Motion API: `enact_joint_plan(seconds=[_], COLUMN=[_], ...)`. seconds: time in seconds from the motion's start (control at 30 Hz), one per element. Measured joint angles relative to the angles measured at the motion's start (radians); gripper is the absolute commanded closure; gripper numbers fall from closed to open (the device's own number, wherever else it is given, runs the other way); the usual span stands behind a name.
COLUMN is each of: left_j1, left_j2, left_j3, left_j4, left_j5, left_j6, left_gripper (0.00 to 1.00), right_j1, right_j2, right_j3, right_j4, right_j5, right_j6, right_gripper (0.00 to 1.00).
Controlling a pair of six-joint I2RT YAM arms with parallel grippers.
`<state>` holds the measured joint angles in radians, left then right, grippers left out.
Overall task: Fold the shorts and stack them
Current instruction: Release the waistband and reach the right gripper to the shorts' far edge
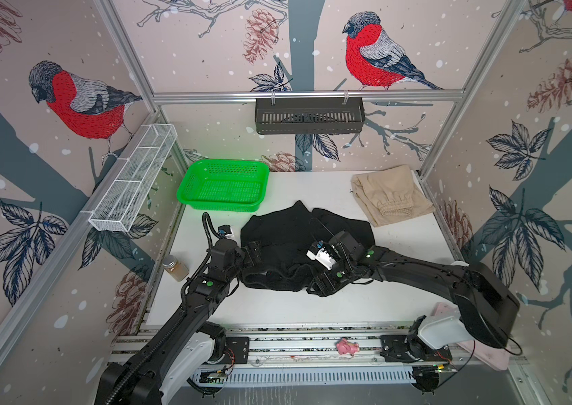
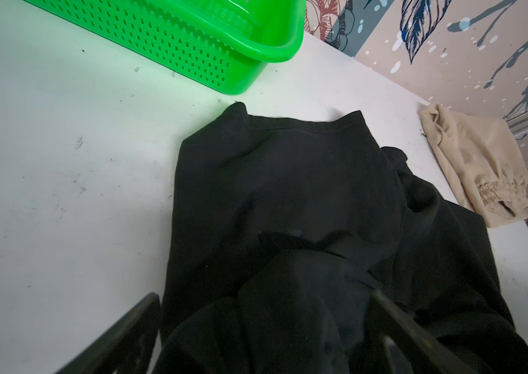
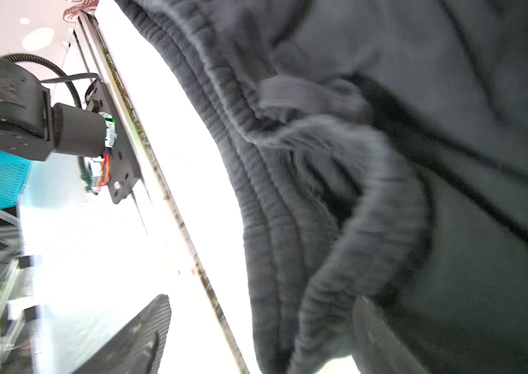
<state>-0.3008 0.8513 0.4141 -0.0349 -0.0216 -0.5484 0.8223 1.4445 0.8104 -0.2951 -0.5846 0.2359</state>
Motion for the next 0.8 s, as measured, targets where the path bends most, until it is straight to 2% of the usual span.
enact_joint_plan(seconds=[0.1, 0.2, 0.3, 0.43, 0.57, 0.8], left_j1=[0.009, 0.011, 0.015, 0.016, 0.016, 0.016], left_j2=[-0.004, -0.023, -0.050, -0.089, -0.123, -0.164], left_j3=[0.000, -0.002, -0.014, -0.030, -0.035, -0.063], left_j4=[0.000, 0.000, -0.002, -0.008, -0.022, -0.039], left_j5=[0.020, 0.022, 0.026, 0.058, 0.089, 0.135], left_j6=[0.000, 0.000, -0.001, -0.003, -0.005, -0.020], left_gripper=[0.02, 0.02, 0.02, 0.02, 0.02, 0.02], right_j1=[-0.019, -0.037, -0.069, -0.116, -0.118, -0.152], right_j2=[-0.035, -0.006, 0.146, 0.450, 0.711, 0.867], right_j3=[0.059, 0.174, 0.330, 0.586, 0.818, 0.943], right_j4=[-0.007, 0.044, 0.089, 0.108, 0.074, 0.069], right_j5=[-0.041, 0.002, 0.089, 0.229, 0.263, 0.262], right_j6=[0.002, -0.006, -0.033, -0.086, -0.139, -0.159], right_gripper=[0.14, 0.12, 0.13, 0.17, 0.21, 0.33])
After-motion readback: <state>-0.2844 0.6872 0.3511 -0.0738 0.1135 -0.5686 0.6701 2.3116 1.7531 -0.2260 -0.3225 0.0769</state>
